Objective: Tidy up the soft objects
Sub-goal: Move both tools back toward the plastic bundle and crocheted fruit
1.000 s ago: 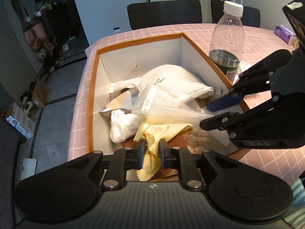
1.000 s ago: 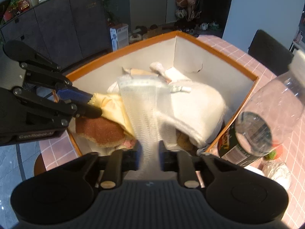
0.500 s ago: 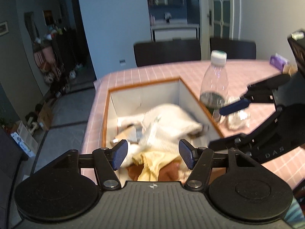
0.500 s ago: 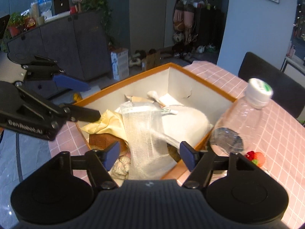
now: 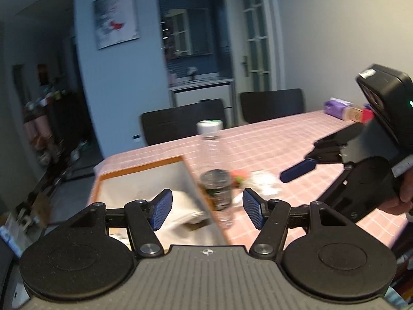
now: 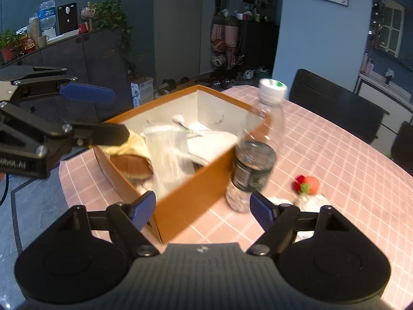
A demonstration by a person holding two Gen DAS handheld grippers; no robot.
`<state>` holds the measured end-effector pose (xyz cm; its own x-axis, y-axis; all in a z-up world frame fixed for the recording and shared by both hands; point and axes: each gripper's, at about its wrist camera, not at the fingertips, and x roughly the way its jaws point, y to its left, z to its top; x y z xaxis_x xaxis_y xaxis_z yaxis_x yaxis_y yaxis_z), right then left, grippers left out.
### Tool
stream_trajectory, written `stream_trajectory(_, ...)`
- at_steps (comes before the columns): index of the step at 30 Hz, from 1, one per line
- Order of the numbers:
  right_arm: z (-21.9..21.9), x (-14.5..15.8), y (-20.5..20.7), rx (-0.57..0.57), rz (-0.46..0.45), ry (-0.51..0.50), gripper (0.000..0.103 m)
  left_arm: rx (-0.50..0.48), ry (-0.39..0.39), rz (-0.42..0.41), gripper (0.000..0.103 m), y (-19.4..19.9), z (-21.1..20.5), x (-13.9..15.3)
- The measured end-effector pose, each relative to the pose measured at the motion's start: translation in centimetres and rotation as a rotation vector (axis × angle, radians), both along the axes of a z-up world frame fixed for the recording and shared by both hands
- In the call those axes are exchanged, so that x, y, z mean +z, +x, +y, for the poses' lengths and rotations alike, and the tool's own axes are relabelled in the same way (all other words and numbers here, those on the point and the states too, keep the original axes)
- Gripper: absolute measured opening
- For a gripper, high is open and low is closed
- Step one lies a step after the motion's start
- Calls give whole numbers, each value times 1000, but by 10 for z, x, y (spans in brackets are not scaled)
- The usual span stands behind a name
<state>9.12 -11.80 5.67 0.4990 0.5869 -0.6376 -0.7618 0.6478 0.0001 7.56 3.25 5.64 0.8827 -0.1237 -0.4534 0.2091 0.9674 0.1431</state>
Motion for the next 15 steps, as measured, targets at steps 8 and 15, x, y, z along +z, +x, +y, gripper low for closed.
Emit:
stream_trajectory(8, -55, -14, -4, -101, 3, -32, 80, -113, -48, 3, 74, 7, -48, -20)
stream_trajectory(15, -94, -36, 13, -211, 45, -82, 81, -169, -140, 51, 73, 29, -82, -44)
